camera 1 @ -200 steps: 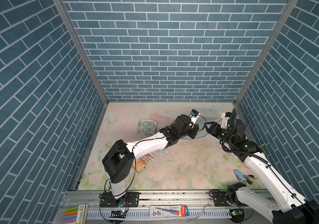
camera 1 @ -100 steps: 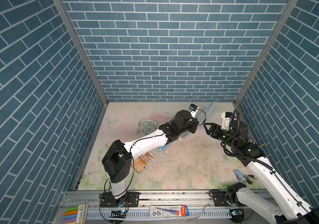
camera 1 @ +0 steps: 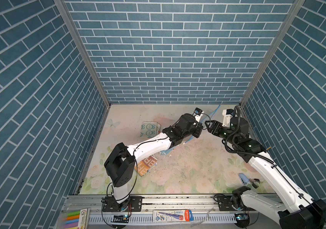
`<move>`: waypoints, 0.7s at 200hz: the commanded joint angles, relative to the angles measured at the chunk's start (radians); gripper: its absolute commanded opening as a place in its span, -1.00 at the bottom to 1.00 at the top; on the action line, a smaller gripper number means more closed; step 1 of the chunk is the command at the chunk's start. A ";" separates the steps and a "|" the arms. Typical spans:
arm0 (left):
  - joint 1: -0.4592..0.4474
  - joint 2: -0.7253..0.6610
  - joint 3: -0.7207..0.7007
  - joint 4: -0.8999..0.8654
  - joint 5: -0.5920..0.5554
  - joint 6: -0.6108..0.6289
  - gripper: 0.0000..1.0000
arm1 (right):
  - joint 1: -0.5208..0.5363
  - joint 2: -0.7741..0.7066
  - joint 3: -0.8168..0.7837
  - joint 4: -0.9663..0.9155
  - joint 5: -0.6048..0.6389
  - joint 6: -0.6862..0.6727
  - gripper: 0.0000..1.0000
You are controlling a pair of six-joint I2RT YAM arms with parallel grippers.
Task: Place the folded towel into the vacuum bag
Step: Open the vacuum bag at the center of the board.
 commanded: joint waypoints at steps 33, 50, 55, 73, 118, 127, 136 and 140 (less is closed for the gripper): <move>0.005 -0.058 -0.032 0.029 -0.018 0.028 -1.00 | 0.006 0.022 -0.017 -0.068 0.156 0.062 0.10; 0.005 -0.066 -0.039 0.034 -0.045 0.036 -1.00 | 0.005 0.032 -0.014 -0.075 0.156 0.074 0.01; 0.004 -0.071 -0.040 0.037 -0.052 0.040 -1.00 | 0.005 0.033 -0.013 -0.074 0.153 0.075 -0.01; 0.001 -0.079 -0.043 0.046 -0.072 0.062 -1.00 | 0.007 0.044 -0.006 -0.076 0.146 0.079 -0.06; -0.002 -0.090 -0.041 0.045 -0.100 0.102 -1.00 | 0.009 0.031 -0.004 0.013 0.078 0.072 0.05; -0.002 -0.088 -0.039 0.039 -0.095 0.100 -1.00 | 0.013 0.023 -0.008 0.038 0.067 0.075 0.10; -0.002 -0.084 -0.037 0.036 -0.087 0.093 -1.00 | 0.013 0.019 -0.012 0.051 0.067 0.086 0.15; -0.004 -0.085 -0.036 0.036 -0.084 0.090 -1.00 | 0.013 0.020 -0.012 0.054 0.068 0.092 0.16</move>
